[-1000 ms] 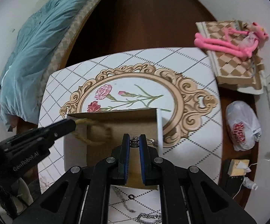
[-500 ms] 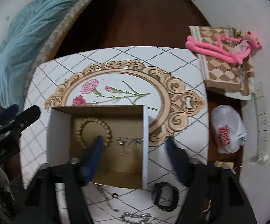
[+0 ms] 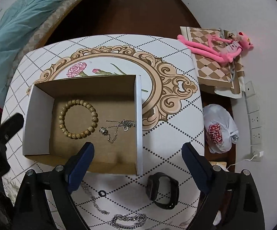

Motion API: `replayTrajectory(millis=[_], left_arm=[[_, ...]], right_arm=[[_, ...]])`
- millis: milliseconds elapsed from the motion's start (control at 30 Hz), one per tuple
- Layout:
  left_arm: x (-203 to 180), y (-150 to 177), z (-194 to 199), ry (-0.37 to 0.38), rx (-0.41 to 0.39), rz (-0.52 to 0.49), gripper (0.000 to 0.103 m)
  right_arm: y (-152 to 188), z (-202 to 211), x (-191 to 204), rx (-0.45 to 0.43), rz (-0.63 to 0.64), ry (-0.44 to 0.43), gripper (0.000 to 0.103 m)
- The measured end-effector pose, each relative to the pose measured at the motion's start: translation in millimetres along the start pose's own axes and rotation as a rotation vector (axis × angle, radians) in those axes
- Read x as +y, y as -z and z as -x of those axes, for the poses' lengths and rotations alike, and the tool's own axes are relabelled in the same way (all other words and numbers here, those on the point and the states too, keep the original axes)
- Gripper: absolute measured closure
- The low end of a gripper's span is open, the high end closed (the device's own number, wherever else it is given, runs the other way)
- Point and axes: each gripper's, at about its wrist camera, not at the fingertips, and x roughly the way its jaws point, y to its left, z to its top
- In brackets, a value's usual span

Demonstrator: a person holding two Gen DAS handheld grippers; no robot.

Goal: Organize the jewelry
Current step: 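Lift both open grippers out of the box and back away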

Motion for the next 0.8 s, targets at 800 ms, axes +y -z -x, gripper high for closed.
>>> replayTrajectory(millis=[800], left_arm=[[0.5, 53.0, 154.4, 0.047, -0.254, 0.057, 0.000]], right_arm=[[78.1, 173.0, -21.2, -0.345, -0.064, 0.023, 0.009]])
